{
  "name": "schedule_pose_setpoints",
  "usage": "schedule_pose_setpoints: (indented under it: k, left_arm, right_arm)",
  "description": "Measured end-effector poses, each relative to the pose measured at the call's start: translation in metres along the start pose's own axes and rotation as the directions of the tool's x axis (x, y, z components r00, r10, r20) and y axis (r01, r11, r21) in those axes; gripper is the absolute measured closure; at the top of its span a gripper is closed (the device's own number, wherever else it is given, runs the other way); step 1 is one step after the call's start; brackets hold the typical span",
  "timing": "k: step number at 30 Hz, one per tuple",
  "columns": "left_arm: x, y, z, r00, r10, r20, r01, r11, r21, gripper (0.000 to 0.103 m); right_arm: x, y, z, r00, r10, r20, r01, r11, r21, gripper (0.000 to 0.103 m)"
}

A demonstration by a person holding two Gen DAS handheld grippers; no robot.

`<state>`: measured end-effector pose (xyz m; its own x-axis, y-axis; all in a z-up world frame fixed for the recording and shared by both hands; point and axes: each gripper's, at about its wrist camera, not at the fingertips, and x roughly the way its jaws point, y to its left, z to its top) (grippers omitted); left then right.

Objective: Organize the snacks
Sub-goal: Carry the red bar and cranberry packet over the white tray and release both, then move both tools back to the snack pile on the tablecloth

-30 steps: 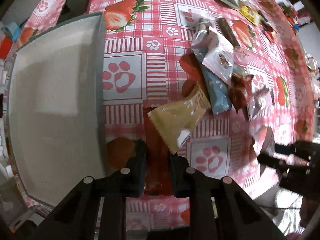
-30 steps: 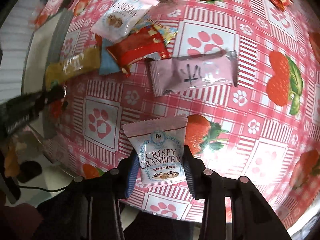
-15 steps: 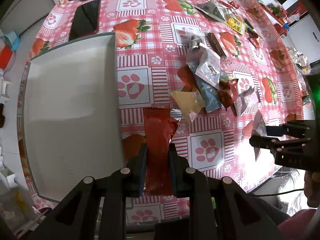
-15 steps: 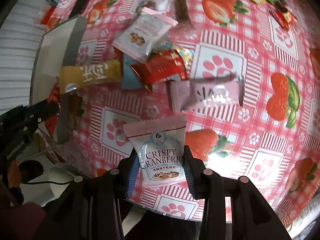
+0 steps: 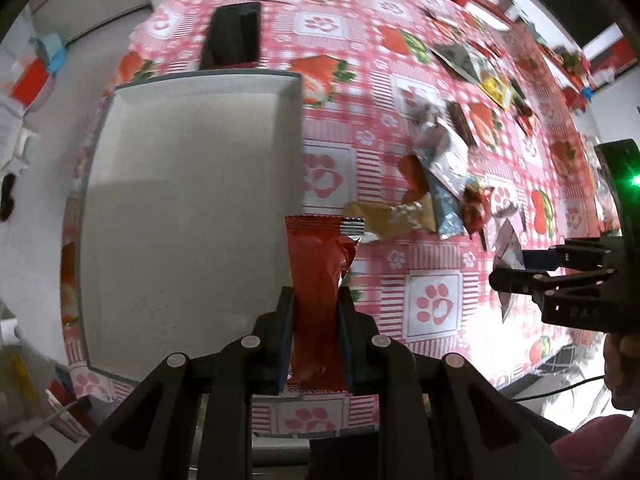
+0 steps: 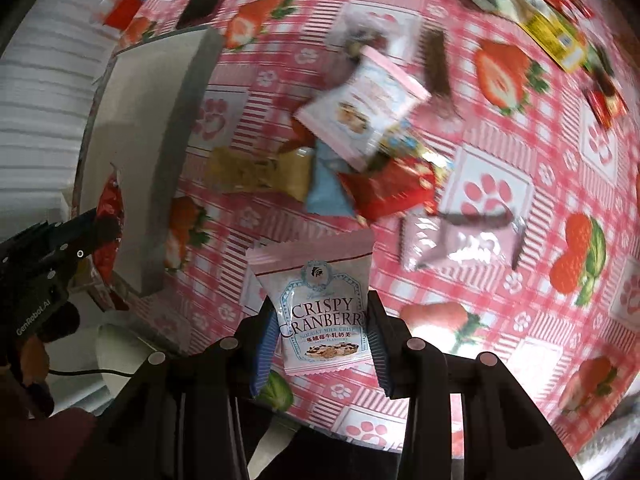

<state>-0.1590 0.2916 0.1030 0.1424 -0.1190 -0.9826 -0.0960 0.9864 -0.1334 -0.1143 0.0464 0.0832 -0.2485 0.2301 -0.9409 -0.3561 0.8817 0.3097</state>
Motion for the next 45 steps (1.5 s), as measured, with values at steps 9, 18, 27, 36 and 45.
schedule_pose_setpoints:
  k: [9,18,27,36,45]
  left_arm:
    - [-0.007,0.056,-0.01,0.996,0.088,0.016,-0.086,0.987,-0.133,0.081]
    - [-0.001,0.096,-0.027,0.991,0.134,-0.012,-0.134,0.968,-0.212,0.081]
    - [0.006,0.107,-0.03,0.989,0.145,-0.031,-0.149,0.966,-0.21,0.081]
    - [0.011,0.108,-0.032,0.984,0.173,-0.045,-0.179,0.965,-0.194,0.07]
    - [0.004,0.101,-0.028,0.979,0.204,0.011,-0.198,0.958,-0.21,0.024]
  right_arm:
    - [-0.001,0.067,0.036,1.0,0.025,0.0,-0.025,0.987,-0.159,0.06]
    - [0.014,0.142,0.053,0.998,0.051,-0.026,-0.056,0.951,-0.303,0.06]
    - [0.037,0.174,0.062,0.995,0.069,-0.067,-0.087,0.946,-0.312,0.06]
    - [0.047,0.188,0.068,0.996,0.042,-0.076,-0.065,0.945,-0.321,0.058]
    - [0.032,0.158,0.07,0.998,0.03,-0.048,-0.042,0.964,-0.263,0.018]
